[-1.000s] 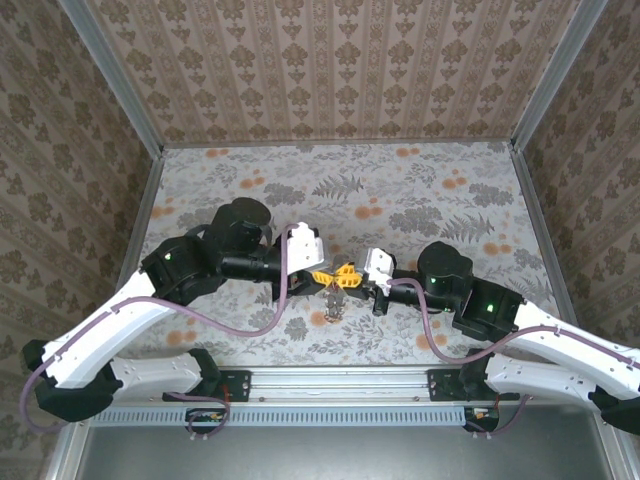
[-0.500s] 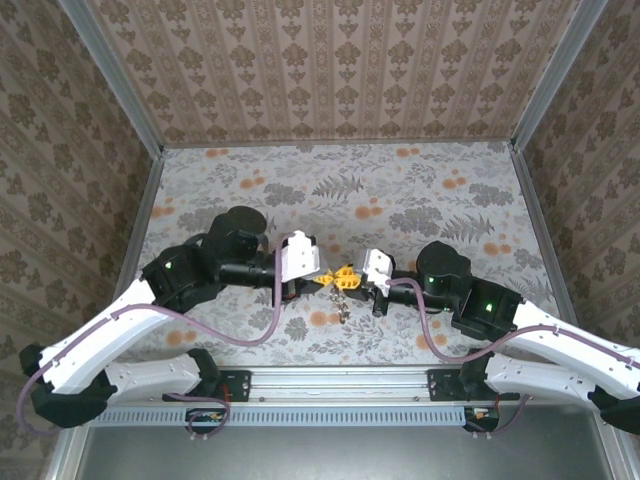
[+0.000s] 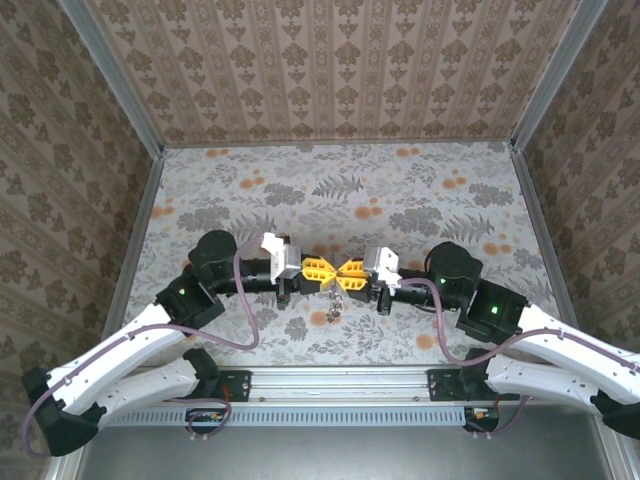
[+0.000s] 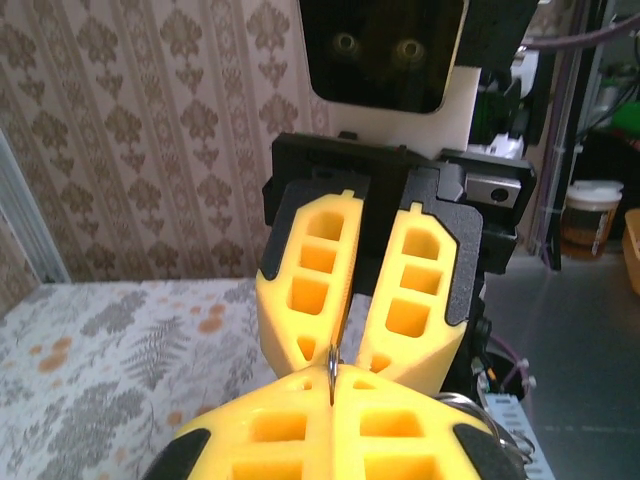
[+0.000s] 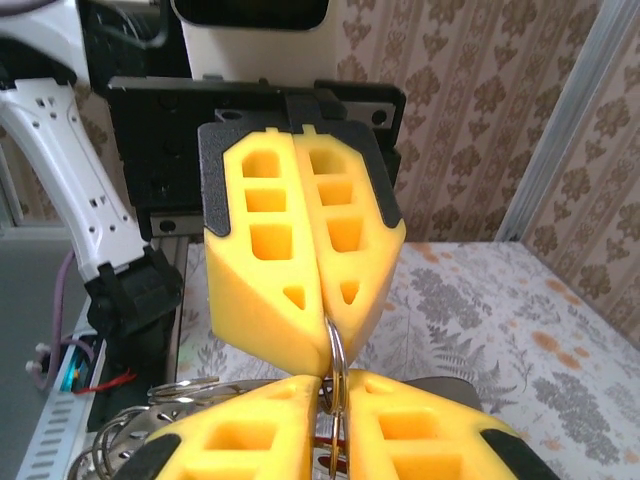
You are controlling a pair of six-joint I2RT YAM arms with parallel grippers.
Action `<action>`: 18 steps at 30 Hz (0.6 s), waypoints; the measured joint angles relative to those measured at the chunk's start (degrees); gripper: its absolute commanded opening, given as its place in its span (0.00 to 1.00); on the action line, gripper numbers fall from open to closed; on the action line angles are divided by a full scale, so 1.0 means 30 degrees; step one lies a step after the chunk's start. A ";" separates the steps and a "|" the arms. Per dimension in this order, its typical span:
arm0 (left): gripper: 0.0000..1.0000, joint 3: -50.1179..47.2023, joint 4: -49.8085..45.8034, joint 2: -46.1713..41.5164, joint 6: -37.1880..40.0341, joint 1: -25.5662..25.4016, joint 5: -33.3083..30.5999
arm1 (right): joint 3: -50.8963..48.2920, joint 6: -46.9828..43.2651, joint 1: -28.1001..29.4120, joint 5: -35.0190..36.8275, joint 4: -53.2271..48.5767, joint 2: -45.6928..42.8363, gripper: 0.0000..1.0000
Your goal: Put the keys on the keyring
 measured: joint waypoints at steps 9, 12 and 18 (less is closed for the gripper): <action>0.00 -0.2397 0.6601 0.0131 -0.2812 0.0539 0.0699 | -0.0648 0.0619 0.0000 0.0182 0.1902 -0.0262 0.18; 0.00 -0.2761 0.8706 0.0634 -0.3854 0.0758 0.1078 | -0.0656 0.0736 0.0000 0.0393 0.2215 -0.0262 0.18; 0.00 -0.3497 1.2932 0.1574 -0.6135 0.1158 0.1821 | -0.0663 0.0998 0.0000 0.0423 0.3082 -0.0262 0.13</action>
